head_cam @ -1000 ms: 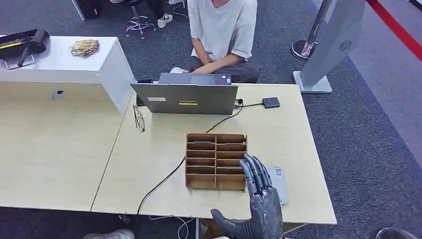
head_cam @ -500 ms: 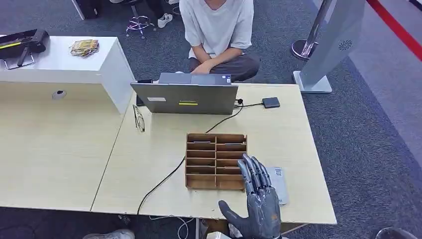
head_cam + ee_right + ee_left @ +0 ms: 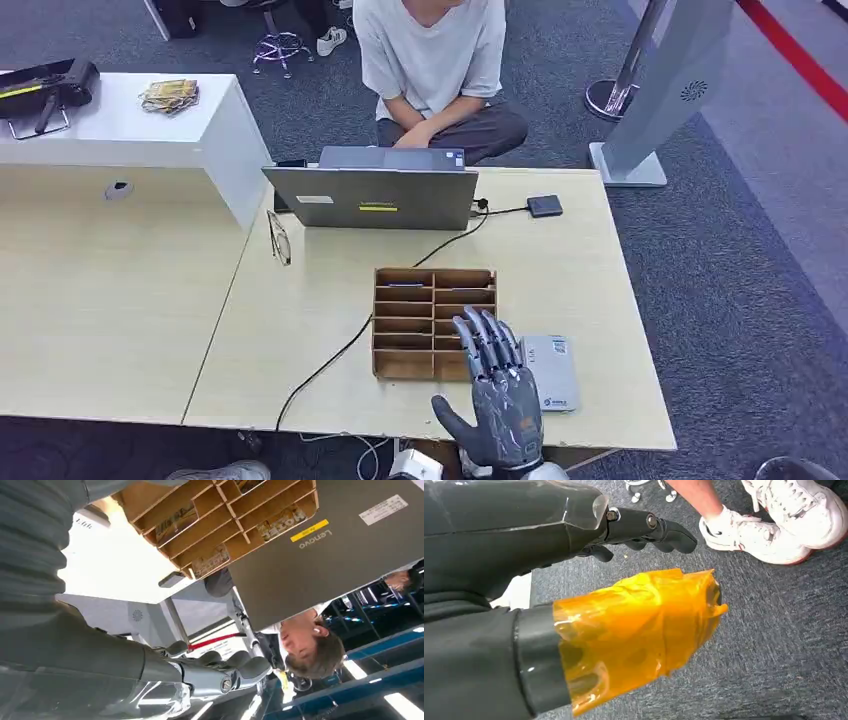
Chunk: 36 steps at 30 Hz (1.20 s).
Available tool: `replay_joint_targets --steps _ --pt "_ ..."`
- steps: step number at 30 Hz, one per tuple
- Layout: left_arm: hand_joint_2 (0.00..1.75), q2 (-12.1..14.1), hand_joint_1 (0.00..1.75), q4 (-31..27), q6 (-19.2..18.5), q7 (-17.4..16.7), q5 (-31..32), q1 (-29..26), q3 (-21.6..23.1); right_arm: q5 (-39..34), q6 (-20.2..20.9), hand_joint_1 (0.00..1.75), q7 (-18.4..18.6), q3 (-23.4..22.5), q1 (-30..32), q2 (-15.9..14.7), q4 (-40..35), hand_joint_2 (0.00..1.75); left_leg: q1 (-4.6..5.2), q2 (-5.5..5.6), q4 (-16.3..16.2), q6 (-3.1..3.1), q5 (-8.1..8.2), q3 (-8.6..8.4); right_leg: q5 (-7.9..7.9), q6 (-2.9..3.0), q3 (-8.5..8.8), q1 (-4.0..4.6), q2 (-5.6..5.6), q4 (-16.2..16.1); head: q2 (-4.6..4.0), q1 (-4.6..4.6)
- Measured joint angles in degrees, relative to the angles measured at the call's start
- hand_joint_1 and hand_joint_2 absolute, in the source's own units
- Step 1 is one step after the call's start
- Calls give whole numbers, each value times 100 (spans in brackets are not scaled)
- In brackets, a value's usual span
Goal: Pass the card to the sensor for recognition and then transmit it.
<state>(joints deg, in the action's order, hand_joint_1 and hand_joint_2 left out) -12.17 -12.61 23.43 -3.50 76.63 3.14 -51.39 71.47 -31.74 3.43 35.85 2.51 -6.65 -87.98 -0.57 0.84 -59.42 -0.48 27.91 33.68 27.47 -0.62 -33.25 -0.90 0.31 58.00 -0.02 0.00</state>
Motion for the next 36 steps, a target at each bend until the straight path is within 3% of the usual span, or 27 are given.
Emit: replay_joint_targets --steps 12,25,30,31,36 --pt "0 2 0 0 -29 0 122 3 2 0 293 0 66 22 -480 350 732 175 0 -1 0 0 0 -1 0 0 0 0 0 0 0 -2" --pt "0 2 0 0 -61 0 177 3 4 66 380 0 264 -77 -680 416 1146 175 0 0 0 0 0 0 0 0 0 0 0 0 0 -2" --pt "0 4 0 0 -64 0 181 3 4 72 455 10 315 -188 -688 420 1196 175 0 0 0 0 0 0 0 0 0 0 0 0 0 -2" --pt "0 4 0 0 -64 0 181 3 4 72 455 35 315 -201 -691 420 1205 175 0 0 0 0 0 0 0 0 0 0 0 0 0 -2" --pt "0 4 0 0 -66 0 188 4 4 72 472 31 330 -308 -696 420 1220 175 0 0 -1 0 0 0 0 0 0 -1 0 0 0 0"
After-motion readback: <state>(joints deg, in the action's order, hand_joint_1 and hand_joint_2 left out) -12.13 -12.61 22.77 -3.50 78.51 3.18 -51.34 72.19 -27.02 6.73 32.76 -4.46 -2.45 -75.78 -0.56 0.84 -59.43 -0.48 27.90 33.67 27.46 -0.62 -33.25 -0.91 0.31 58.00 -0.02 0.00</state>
